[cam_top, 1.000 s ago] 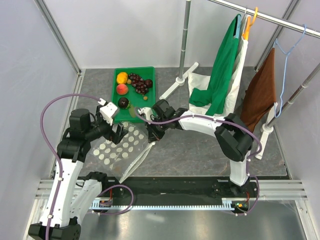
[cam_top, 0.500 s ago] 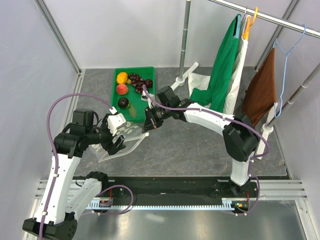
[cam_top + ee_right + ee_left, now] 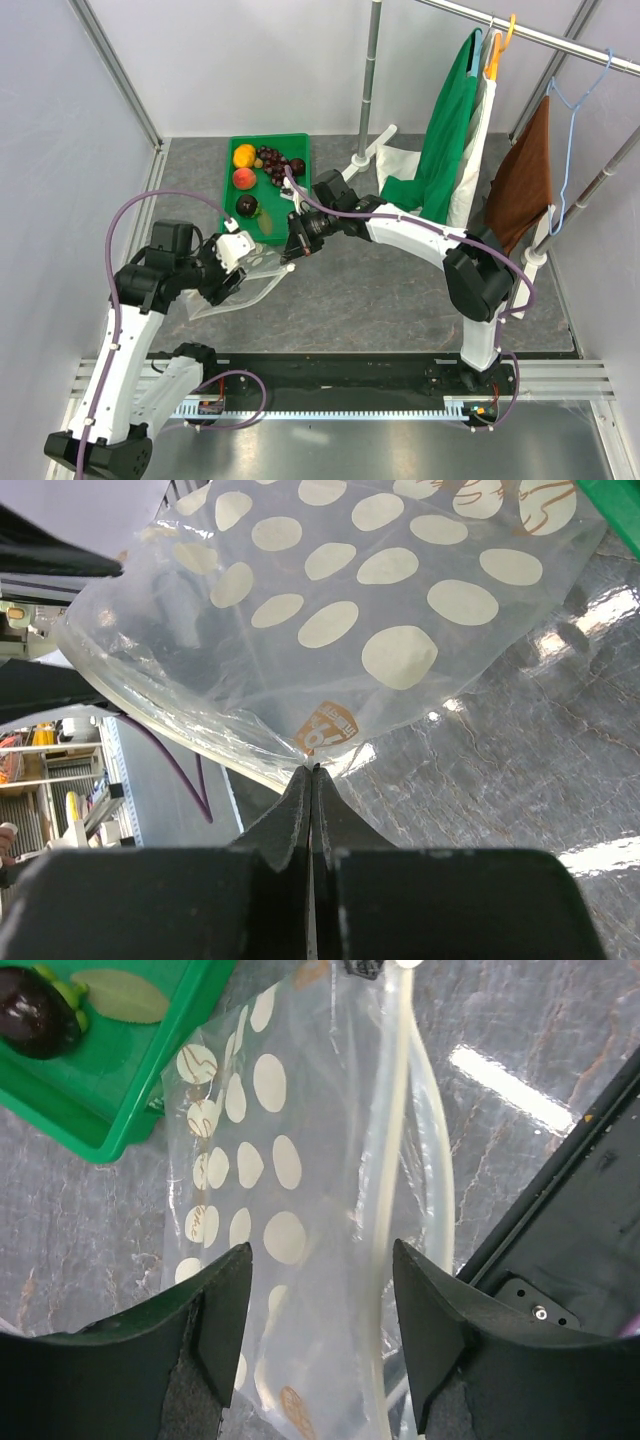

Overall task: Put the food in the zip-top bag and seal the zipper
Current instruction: Pick up the zipper food storage bag at the center of the board, then adjust the zipper food storage bag at the center of the board.

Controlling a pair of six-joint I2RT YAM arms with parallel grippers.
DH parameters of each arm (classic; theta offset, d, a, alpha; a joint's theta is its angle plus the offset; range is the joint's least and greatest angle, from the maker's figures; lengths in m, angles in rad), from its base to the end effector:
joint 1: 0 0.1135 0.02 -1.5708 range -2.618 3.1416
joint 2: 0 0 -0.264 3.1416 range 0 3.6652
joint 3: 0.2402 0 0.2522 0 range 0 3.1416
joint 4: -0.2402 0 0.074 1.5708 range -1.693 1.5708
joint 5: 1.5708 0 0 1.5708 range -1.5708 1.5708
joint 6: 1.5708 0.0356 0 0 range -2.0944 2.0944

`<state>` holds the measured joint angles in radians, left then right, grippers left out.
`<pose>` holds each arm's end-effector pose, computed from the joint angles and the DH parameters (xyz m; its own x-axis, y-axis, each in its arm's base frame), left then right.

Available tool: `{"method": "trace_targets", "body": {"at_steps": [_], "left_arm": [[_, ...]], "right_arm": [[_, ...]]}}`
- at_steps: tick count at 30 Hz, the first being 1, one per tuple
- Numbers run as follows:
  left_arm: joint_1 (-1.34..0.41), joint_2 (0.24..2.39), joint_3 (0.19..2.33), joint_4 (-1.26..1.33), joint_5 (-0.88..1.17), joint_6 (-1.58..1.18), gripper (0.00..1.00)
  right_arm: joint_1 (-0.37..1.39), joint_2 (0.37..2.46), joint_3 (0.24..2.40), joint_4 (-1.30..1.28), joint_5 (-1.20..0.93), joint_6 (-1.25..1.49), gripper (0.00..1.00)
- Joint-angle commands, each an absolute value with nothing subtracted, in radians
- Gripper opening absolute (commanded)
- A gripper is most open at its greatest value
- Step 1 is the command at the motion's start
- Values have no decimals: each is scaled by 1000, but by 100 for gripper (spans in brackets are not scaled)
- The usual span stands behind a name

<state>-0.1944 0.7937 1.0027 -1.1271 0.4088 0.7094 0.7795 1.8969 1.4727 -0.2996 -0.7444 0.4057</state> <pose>0.1217 -0.0384 0.3265 -0.3217 0.6725 -0.6665 0.8220 0.5478 0.1560 0.2872 0.3177 0.2511 -0.7793 -0.3621 -0.5114 -0.6209 0.3365 0.7080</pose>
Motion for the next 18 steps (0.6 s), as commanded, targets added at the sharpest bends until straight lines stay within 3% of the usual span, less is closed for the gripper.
{"method": "trace_targets", "body": {"at_steps": [1,3,6,7,9,10,13,18], "left_arm": [[-199,810,985,-1055,333,719,61],[-199,815,980,-1066,337,723,54],[-199,833,996,-1095,342,674,19],[-199,841,1003,-1113,333,631,2],[-192,859,1026,-1137,304,493,2],[-187,861,1032,-1147,286,447,2],[-155,835,1066,-1140,158,331,2],[-130,789,1207,-1138,-127,184,2]], "right_arm": [[795,1890,1516,-291,-769,420,0],[798,1893,1528,-293,-770,422,0],[802,1901,1555,-293,-762,429,0],[802,1902,1568,-293,-756,431,6],[802,1913,1600,-298,-753,428,28],[799,1913,1611,-298,-749,425,51],[778,1914,1652,-310,-742,416,76],[720,1876,1686,-313,-732,393,81]]}}
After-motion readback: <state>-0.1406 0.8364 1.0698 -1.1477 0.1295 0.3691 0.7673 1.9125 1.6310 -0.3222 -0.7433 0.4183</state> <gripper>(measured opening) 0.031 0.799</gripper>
